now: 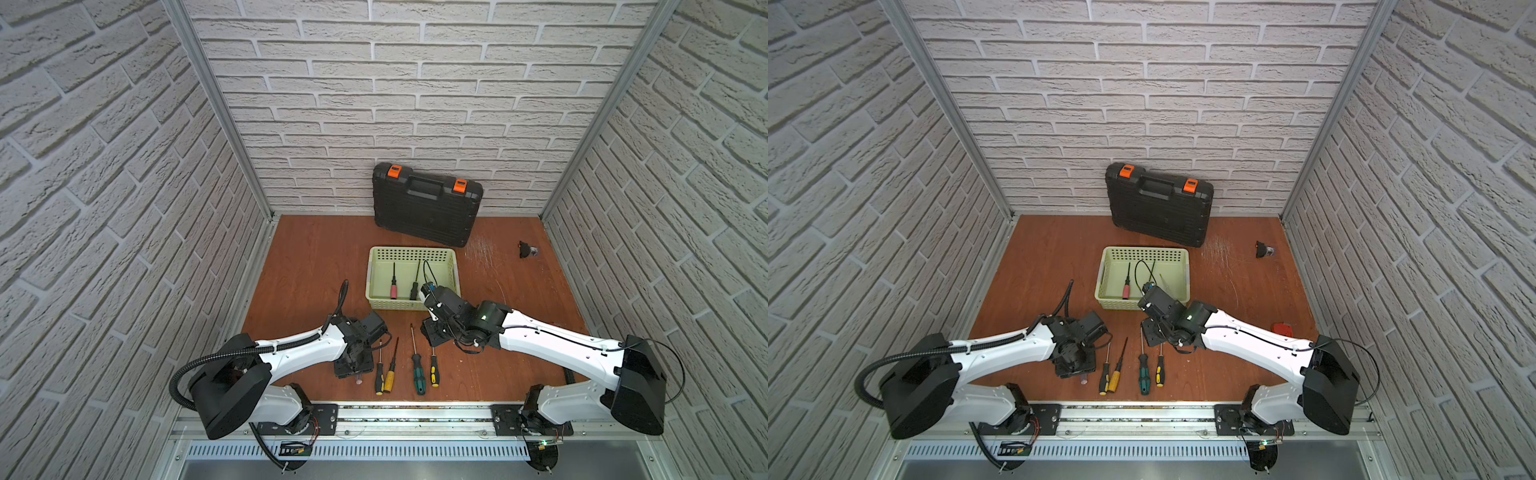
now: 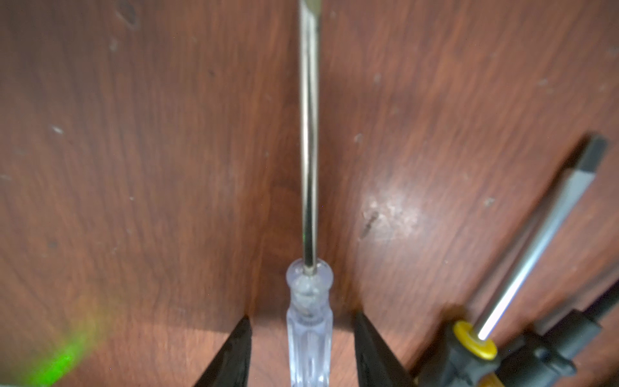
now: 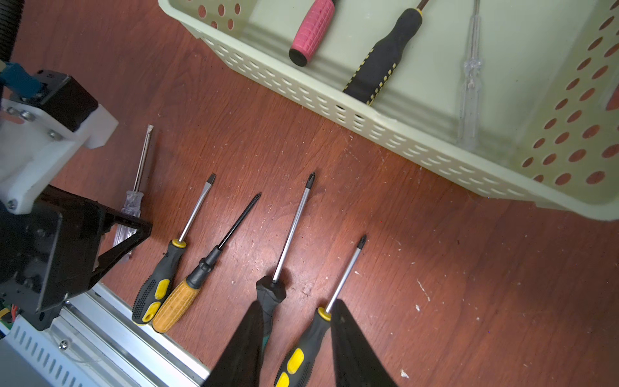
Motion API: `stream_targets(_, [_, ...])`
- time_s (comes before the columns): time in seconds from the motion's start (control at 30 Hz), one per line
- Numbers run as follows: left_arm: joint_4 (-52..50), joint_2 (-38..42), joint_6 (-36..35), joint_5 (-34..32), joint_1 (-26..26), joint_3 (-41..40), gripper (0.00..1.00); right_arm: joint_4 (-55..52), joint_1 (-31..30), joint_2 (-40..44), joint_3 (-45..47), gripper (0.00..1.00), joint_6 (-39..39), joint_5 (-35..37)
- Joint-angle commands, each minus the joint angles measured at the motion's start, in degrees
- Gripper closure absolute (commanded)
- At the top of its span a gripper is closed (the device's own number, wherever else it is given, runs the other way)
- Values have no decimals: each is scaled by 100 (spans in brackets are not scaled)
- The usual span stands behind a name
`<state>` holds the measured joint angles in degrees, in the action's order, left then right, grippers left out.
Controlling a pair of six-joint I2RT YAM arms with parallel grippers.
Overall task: Put the screwdriver in the bin
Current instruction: Pick up the screwdriver from the bottom-center of the table.
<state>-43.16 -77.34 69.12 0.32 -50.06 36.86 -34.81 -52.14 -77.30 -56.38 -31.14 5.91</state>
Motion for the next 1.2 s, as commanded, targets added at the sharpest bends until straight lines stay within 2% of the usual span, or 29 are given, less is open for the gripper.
stream_targets(0.0, [506,-325,-2,-135,-21,-163,56,212,-31,-20,-97,64,-26,-61])
stream_targets(0.1, [590,-369,20,-126,-21,-222,66,220,-32,-27,-101,64,-16,-56])
stream_targets(0.17, [626,-323,54,-97,-21,-266,76,229,-33,-31,-114,64,-29,-55])
stream_targets(0.47, [268,180,-23,-234,-21,-198,95,290,-33,30,-39,64,-60,-121])
stream_targets(0.63, [-72,707,-48,-276,5,-119,96,251,-33,135,49,64,-73,-20])
stream_targets(0.83, [-813,1110,-300,-192,6,509,96,185,-33,139,-57,64,-2,11])
stream_targets(1.0, [-1540,1328,-721,-182,130,1411,96,176,-33,237,12,64,-46,58])
stream_targets(1.17, [-1835,1025,-1437,-67,552,2629,96,202,-28,240,38,64,-77,51])
